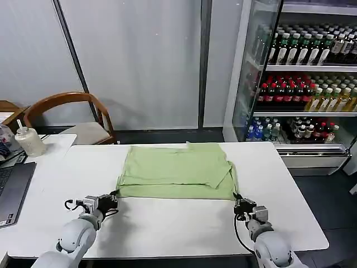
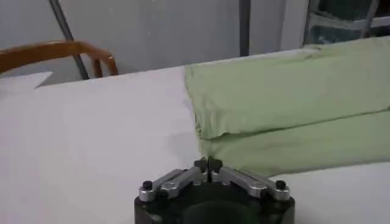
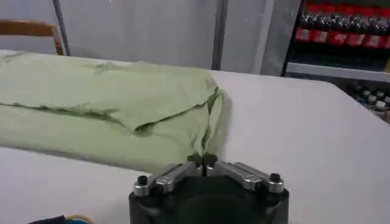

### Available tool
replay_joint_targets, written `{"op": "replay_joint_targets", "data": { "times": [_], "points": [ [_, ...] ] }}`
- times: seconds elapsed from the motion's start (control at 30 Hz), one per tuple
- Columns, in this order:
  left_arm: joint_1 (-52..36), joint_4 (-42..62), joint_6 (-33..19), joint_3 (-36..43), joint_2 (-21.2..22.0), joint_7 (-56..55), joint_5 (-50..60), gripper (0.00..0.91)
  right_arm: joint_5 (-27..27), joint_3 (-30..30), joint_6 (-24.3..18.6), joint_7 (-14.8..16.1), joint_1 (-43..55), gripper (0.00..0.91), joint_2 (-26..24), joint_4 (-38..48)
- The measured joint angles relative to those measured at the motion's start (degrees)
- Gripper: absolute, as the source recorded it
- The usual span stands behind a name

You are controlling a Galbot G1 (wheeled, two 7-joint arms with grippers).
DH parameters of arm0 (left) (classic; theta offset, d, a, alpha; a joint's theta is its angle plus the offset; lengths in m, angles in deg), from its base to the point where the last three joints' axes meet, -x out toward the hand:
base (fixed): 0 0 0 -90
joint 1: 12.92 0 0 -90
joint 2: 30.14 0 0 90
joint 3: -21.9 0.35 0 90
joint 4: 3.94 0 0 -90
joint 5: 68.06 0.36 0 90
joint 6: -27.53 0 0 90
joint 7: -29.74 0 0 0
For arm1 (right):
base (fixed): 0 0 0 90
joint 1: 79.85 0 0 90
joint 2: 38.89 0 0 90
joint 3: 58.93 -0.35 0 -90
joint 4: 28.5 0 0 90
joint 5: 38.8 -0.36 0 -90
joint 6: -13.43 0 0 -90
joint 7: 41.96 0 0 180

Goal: Fold and organize the clothes.

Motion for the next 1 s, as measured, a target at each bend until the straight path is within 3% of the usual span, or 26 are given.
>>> {"op": "replay_joint_targets", "data": {
  "times": [0.6, 1.0],
  "points": [
    [20.58, -15.95, -2.08, -6.75, -1.98, -1.91, 2.41, 0.020, 6.26, -4.49, -5.24, -0.39, -18.48, 0.000, -2.68, -12.28],
    [27.89, -20.56, -2.75, -9.31, -1.74, -2.93, 3.12, 0.020, 8.29, -6.49, -7.93, -0.88, -27.53, 0.000, -2.92, -16.00]
  ]
}}
